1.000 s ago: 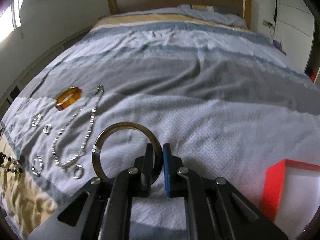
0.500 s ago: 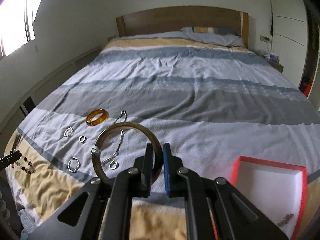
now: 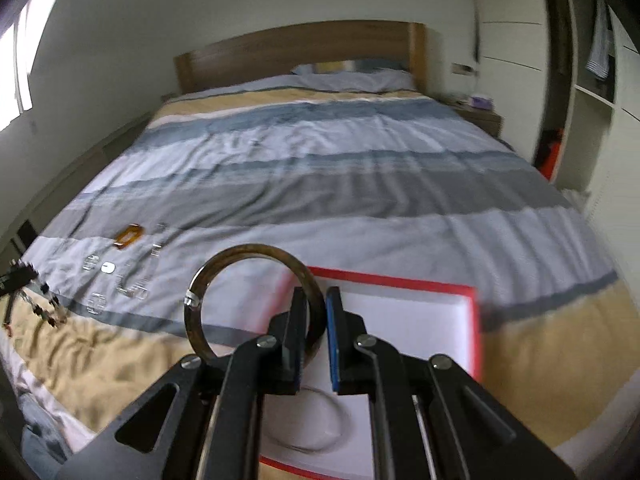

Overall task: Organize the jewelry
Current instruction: 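Carry both items into the red box and open both tools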

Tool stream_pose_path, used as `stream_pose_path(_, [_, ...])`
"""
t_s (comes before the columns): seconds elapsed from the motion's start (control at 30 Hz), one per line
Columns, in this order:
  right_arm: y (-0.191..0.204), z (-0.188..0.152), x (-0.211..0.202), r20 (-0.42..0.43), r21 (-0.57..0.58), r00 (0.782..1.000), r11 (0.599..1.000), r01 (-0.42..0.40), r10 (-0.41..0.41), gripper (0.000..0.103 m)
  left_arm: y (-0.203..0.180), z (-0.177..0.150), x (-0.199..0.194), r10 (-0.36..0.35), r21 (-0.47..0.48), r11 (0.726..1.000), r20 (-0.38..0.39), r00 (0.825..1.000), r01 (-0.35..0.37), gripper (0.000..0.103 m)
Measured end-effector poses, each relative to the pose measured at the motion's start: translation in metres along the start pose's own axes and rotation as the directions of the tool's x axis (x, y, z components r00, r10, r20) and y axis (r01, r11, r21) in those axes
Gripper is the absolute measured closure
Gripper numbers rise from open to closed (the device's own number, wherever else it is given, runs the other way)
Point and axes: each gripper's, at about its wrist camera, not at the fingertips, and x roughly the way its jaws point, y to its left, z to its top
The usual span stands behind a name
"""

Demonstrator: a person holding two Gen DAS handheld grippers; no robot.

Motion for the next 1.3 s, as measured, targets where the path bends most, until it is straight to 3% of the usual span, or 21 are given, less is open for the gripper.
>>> stream_pose_path(0.13, [-0.04,-0.013,0.006,-0.029,0.02,0.999,0.999,0.044,-0.044,0.094,-0.066,0.006,0.043,-0.1,0.064,0.993,-0.047,0.994,0.103,0.093])
stream_pose_path(0.27, [-0.071,-0.027,0.019,-0.06,0.03,0.996,0.997,0.075,-0.073,0.094,-0.123,0.004,0.089,-0.155,0.121,0.979,-0.102,0.983,0.166,0.093])
stream_pose_path(0.37, [-0.082,-0.034,0.031,-0.076,0.028,0.993,0.995,0.091,-0.089,0.094,-0.147,0.001,0.123,-0.159,0.146,0.973,-0.138,0.978,0.179,0.093])
stream_pose_path(0.47, [-0.093,-0.039,0.045,-0.097,0.018,0.989,0.994,0.11,-0.108,0.094,-0.158,-0.006,0.163,-0.117,0.168,0.975,-0.175,0.978,0.147,0.093])
stream_pose_path(0.6, [-0.096,-0.045,0.062,-0.127,-0.008,0.984,0.993,0.122,-0.122,0.094,-0.148,-0.023,0.209,-0.011,0.203,0.977,-0.232,0.973,0.06,0.093])
stream_pose_path(0.8, [-0.09,-0.052,0.084,-0.181,-0.063,0.976,0.992,0.112,-0.122,0.094,-0.125,-0.044,0.234,0.038,0.197,0.98,-0.288,0.957,0.021,0.093])
stream_pose_path(0.97, [-0.082,-0.057,0.092,-0.208,-0.111,0.968,0.987,0.119,-0.14,0.094,-0.123,-0.051,0.233,0.056,0.207,0.978,-0.273,0.96,0.002,0.091])
stream_pose_path(1.13, [-0.081,-0.059,0.093,-0.193,-0.106,0.975,0.99,0.091,-0.11,0.093,-0.113,-0.052,0.233,0.055,0.165,0.986,-0.264,0.963,-0.012,0.091])
stream_pose_path(1.3, [-0.071,-0.057,0.099,-0.169,-0.14,0.982,0.989,0.056,-0.08,0.092,-0.102,-0.056,0.227,0.101,0.141,0.988,-0.243,0.965,-0.068,0.091])
